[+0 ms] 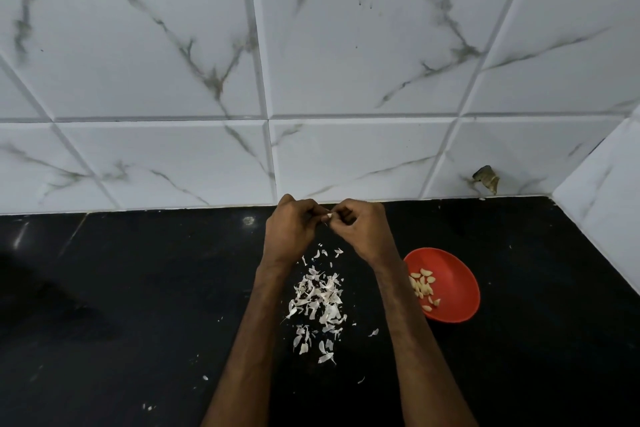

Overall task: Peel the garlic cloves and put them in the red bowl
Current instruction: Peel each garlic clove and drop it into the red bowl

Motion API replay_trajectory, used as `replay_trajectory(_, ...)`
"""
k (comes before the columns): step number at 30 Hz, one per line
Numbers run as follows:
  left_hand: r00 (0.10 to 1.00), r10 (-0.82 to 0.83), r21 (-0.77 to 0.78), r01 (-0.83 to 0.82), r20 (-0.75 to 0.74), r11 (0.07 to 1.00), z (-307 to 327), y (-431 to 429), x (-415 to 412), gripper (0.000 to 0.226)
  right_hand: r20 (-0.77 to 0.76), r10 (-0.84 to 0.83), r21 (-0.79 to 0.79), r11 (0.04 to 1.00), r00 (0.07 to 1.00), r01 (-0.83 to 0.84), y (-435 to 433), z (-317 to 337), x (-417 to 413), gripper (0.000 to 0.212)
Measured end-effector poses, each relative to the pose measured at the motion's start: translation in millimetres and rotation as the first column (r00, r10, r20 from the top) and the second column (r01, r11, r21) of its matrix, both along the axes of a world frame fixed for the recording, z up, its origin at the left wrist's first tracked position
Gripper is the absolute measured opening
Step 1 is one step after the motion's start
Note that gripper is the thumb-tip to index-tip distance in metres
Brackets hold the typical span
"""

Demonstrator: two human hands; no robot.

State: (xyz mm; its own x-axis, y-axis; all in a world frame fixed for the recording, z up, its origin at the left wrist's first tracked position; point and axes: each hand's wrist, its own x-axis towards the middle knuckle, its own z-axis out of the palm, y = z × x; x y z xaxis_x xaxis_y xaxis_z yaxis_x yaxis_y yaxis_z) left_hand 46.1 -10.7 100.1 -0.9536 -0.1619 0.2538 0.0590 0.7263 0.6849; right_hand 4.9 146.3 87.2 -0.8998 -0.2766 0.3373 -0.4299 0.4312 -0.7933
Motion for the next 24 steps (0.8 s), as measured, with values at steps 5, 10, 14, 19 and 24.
replay_trajectory(5,1.0,0.024,0.161,-0.025,0.009,0.987,-11,-4,-8,0.006,0.122,0.007,-0.167,0.986,0.992,0.014,1,4,1,0.007)
replay_trajectory(10,1.0,0.025,0.175,-0.026,0.008,0.984,-7,-5,-5,0.011,0.17,0.037,-0.205,0.979,0.985,-0.001,4,6,0,0.009)
replay_trajectory(14,1.0,0.008,0.154,-0.01,0.015,0.988,-10,-5,-6,0.005,0.163,0.048,-0.177,0.984,0.986,-0.018,3,1,0,0.005)
replay_trajectory(19,1.0,0.011,0.27,-0.013,0.007,0.963,-17,-6,-10,0.004,0.196,0.07,-0.24,0.97,0.978,-0.021,4,0,-2,0.008)
replay_trajectory(24,1.0,-0.021,0.376,0.015,0.012,0.926,-21,-6,-13,0.009,0.196,0.05,-0.262,0.965,0.979,0.003,1,-3,-3,0.005)
